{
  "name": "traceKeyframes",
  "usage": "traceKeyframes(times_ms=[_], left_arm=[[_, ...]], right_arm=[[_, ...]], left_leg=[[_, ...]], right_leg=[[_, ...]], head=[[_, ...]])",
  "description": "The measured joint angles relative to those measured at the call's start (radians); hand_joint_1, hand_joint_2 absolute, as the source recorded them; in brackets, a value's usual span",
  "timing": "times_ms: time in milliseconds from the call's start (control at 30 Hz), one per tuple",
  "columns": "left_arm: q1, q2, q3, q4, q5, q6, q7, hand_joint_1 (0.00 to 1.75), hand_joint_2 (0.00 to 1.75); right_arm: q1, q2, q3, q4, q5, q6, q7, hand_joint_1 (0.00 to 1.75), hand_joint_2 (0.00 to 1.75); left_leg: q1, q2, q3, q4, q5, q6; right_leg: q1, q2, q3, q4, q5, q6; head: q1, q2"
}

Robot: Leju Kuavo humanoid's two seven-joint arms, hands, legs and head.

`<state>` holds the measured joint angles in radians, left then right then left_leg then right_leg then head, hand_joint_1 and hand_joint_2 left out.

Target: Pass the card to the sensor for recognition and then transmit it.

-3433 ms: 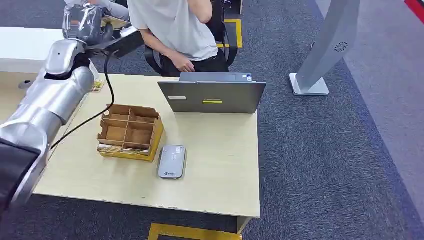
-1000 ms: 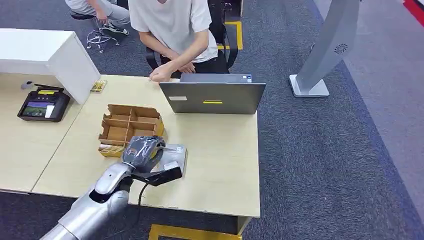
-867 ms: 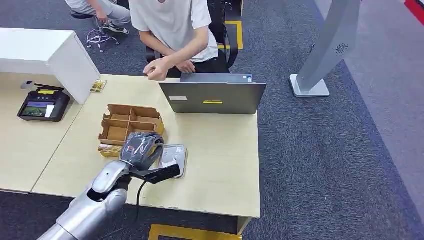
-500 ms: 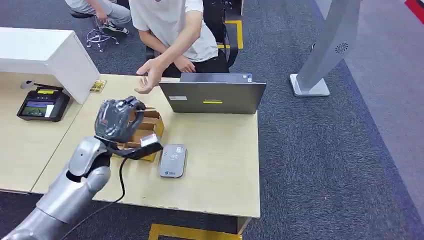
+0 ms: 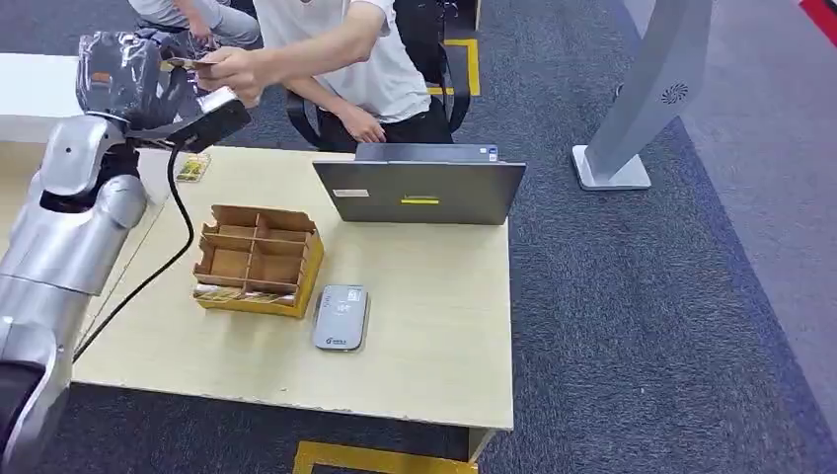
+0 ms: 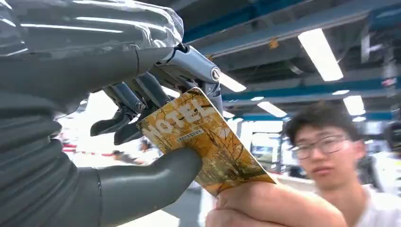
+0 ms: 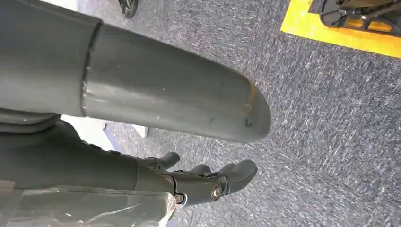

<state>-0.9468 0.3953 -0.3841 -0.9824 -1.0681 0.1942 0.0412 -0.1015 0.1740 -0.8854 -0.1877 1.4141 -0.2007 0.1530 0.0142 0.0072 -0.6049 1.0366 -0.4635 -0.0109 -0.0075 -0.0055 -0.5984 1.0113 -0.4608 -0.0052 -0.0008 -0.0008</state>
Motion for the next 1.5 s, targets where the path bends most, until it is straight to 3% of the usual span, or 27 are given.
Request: traceKeyframes(times_ms=[33, 67, 833, 967, 1100, 1200, 1300, 1400, 1500], left_arm=[[-0.004, -0.002, 0.0, 0.017, 0.0, 0.001, 0.0, 1.75, 1.75], [-0.004, -0.004, 0.0, 0.027, 0.0, 0.001, 0.0, 0.0, 1.75], [-0.023, -0.031, 0.0, 0.074, 0.055, 0.01, -0.012, 0.0, 1.75], [0.021, -0.027, 0.0, 0.027, 0.073, 0.013, -0.013, 0.0, 1.75], [0.128, 0.0, -0.001, -0.108, 0.069, -0.012, -0.04, 0.0, 1.75], [0.244, 0.06, -0.029, -0.255, 0.039, -0.077, -0.082, 0.0, 1.75], [0.354, 0.17, -0.093, -0.423, 0.058, -0.191, -0.124, 0.0, 1.75], [0.435, 0.267, -0.125, -0.539, 0.077, -0.217, -0.145, 0.0, 1.75], [0.484, 0.325, -0.15, -0.614, 0.081, -0.224, -0.149, 0.0, 1.75]], right_arm=[[-0.001, 0.0, 0.002, 0.0, 0.0, 0.0, 0.0, 0.0, 0.0], [-0.001, 0.0, 0.004, 0.0, 0.0, 0.0, 0.0, 0.0, 0.0], [0.001, 0.0, 0.006, 0.0, -0.01, -0.002, 0.002, 0.0, 0.0], [0.003, 0.0, 0.006, 0.0, -0.018, -0.006, -0.003, 0.0, 0.0], [0.012, 0.0, 0.001, 0.0, -0.045, -0.016, -0.011, 0.0, 0.0], [0.016, -0.001, -0.013, 0.0, -0.067, -0.02, -0.015, 0.0, 0.0], [0.023, -0.007, -0.029, 0.0, -0.085, -0.02, -0.021, 0.0, 0.0], [0.026, -0.014, -0.043, 0.0, -0.093, -0.021, -0.023, 0.0, 0.0], [0.026, -0.018, -0.048, 0.0, -0.095, -0.021, -0.024, 0.0, 0.0]], left_leg=[[0.0, 0.001, 0.0, 0.0, 0.0, 0.0], [0.0, 0.002, -0.001, 0.0, 0.0, 0.0], [0.0, 0.004, -0.001, 0.0, -0.001, 0.0], [0.0, 0.004, -0.001, 0.0, -0.001, -0.001], [0.0, 0.004, -0.001, 0.0, -0.002, 0.0], [0.0, 0.007, 0.0, -0.001, -0.004, -0.001], [0.0, 0.008, 0.0, -0.001, -0.004, -0.002], [0.0, 0.008, 0.0, -0.001, -0.005, -0.001], [0.0, 0.007, 0.0, -0.001, -0.005, -0.001]], right_leg=[[0.0, 0.001, 0.0, 0.0, 0.0, 0.0], [0.0, 0.002, -0.001, 0.0, 0.0, 0.0], [0.0, 0.004, -0.002, 0.0, 0.0, 0.0], [0.0, 0.004, -0.001, 0.0, 0.0, 0.0], [-0.001, 0.004, -0.002, 0.0, -0.001, -0.001], [-0.001, 0.007, -0.001, 0.0, -0.001, -0.001], [-0.001, 0.008, -0.002, 0.0, -0.002, -0.002], [-0.001, 0.008, -0.003, 0.0, -0.003, -0.001], [0.0, 0.007, -0.002, 0.0, -0.003, -0.001]], head=[[0.0, 0.0], [0.0, 0.0], [0.0, 0.0], [0.0, 0.0], [0.0, 0.0], [0.0, 0.0], [-0.001, 0.0], [-0.002, 0.0], [-0.002, 0.0]])
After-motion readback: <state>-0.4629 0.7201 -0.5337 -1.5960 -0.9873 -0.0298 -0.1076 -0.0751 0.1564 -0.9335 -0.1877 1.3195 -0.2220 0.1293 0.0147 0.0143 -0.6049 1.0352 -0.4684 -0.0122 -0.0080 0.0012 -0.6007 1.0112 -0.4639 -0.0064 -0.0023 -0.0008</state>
